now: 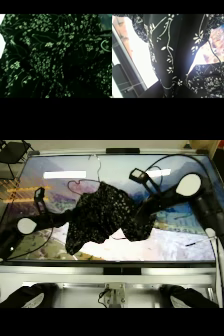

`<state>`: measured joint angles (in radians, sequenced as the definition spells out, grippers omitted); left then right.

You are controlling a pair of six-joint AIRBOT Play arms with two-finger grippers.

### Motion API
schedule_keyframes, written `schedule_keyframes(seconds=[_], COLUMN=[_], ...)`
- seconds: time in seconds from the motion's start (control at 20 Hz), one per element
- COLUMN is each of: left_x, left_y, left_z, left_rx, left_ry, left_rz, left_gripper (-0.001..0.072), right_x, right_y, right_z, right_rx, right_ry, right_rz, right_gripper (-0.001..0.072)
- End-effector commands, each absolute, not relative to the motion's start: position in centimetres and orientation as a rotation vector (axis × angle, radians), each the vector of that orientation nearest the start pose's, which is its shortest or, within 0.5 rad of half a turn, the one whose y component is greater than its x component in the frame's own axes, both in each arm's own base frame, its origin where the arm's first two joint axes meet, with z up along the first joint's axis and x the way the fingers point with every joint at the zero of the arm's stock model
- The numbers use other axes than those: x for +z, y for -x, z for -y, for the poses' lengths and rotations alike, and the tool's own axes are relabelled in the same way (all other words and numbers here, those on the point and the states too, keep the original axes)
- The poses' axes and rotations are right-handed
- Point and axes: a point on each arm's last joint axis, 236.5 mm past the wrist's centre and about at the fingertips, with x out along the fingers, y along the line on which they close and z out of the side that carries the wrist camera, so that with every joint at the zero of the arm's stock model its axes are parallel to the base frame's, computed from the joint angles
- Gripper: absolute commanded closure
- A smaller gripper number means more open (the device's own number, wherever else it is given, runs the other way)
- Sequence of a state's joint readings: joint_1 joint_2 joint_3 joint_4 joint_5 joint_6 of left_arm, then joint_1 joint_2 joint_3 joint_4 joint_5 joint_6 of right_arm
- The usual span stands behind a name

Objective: Fold the shirts.

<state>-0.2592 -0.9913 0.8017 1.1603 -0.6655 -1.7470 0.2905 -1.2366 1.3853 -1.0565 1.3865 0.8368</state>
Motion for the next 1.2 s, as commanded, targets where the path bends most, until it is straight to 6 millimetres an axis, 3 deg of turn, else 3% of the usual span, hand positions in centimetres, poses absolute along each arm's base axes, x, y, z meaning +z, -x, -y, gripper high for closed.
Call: schedule_keyframes(seconds=[0.0,0.15,0.2,0.25,0.3,0.35,0.5,0.7,0.85,1.15], left_x=[3.5,2.8,2.6,2.7,3.0,3.6,5.1,5.6,5.5,5.6], left_y=[-38.2,-38.9,-39.1,-39.5,-40.1,-40.7,-42.4,-43.5,-43.5,-43.4], left_z=[15.8,14.7,14.7,14.8,14.8,14.8,12.4,8.6,8.1,8.4], left_rx=[-0.228,-0.195,-0.192,-0.191,-0.191,-0.191,-0.142,-0.065,-0.053,-0.059], left_ry=[0.502,0.514,0.515,0.517,0.520,0.523,0.551,0.585,0.590,0.599], left_rz=[-0.869,-0.874,-0.868,-0.853,-0.821,-0.783,-0.714,-0.694,-0.692,-0.705], left_gripper=[0.0247,0.0248,0.0282,0.0420,0.0603,0.0660,0.0661,0.0661,0.0661,0.0661], right_x=[11.8,11.8,11.8,11.7,11.6,11.6,12.6,13.9,13.8,13.3], right_y=[-32.3,-32.2,-32.2,-32.0,-31.7,-31.4,-30.7,-28.8,-27.7,-27.9], right_z=[-21.6,-21.6,-21.6,-21.6,-21.5,-21.4,-21.3,-20.7,-20.5,-19.9], right_rx=[1.055,1.058,1.059,1.064,1.070,1.079,1.113,1.142,1.167,1.150], right_ry=[0.390,0.390,0.390,0.392,0.394,0.398,0.450,0.484,0.491,0.516], right_rz=[-0.974,-0.979,-0.980,-0.987,-0.996,-1.005,-0.961,-0.949,-0.984,-0.999], right_gripper=[0.0661,0.0661,0.0661,0.0661,0.0661,0.0661,0.0661,0.0662,0.0662,0.0662])
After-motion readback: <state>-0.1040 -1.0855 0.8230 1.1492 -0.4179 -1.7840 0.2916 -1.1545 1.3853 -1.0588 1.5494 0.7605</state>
